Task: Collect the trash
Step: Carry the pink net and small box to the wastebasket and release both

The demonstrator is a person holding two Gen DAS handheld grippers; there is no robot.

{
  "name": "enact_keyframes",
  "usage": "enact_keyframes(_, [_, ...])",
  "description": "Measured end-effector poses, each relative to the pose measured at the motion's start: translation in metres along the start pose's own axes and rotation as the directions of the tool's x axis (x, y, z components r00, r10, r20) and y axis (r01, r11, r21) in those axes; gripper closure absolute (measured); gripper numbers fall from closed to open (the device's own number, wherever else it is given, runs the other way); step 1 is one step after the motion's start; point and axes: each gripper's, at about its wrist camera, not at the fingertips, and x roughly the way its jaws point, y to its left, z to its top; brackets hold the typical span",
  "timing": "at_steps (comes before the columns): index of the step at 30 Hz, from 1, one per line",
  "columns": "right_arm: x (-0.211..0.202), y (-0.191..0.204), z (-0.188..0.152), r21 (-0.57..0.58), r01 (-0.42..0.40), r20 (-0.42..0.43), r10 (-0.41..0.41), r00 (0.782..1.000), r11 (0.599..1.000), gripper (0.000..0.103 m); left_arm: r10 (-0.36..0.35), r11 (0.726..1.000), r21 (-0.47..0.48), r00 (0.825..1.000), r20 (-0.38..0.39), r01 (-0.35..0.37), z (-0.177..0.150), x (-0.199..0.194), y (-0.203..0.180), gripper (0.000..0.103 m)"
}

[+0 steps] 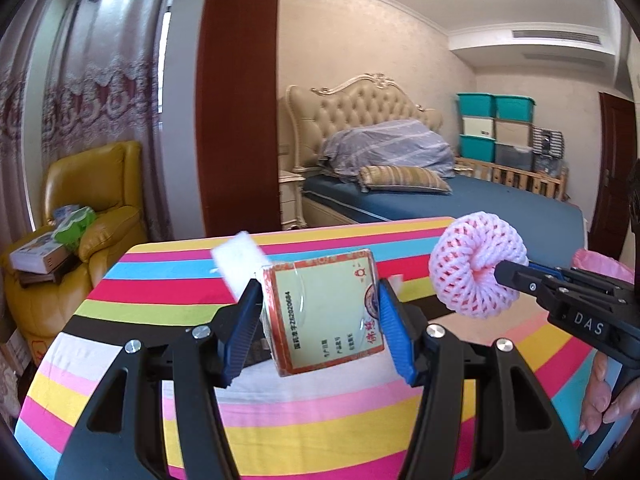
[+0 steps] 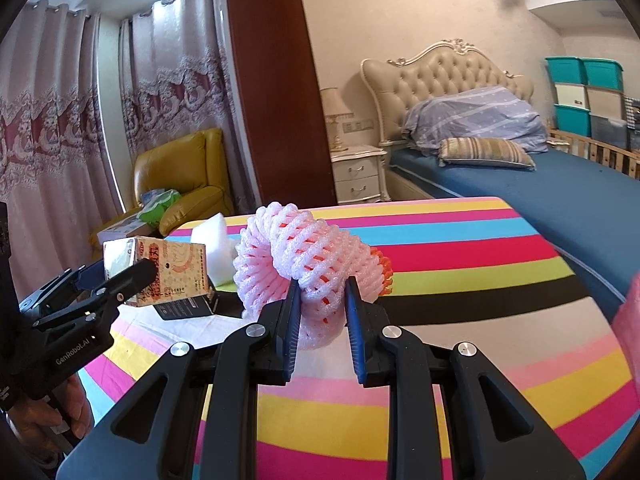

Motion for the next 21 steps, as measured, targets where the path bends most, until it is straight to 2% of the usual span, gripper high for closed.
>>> enact_keyframes(10, [-0.040,-0.029,-0.008,0.022,0.069,0.041,-0.070,0.997,0.997,0.080,-0.116,0.990,0.079,0.993,-0.016,0.117,0.006,0.002,-0.057,0.047])
enact_keyframes(18, [-0.076,-0.063,-0.015,0.047,0.166,0.076,-0.169,0.983,0.985,0.080,-0.237,0.962,0.134,0.971,-0.035,0.239,0.016,0.013,-0.123,0.047])
enact_keyframes(21, [-0.091,-0.083,-0.018,0.067,0.218,0.087,-0.224,0.971,0.974,0.080,-0.277,0.948,0.151,0.960,-0.037,0.279,0.021,0.015,-0.145,0.047])
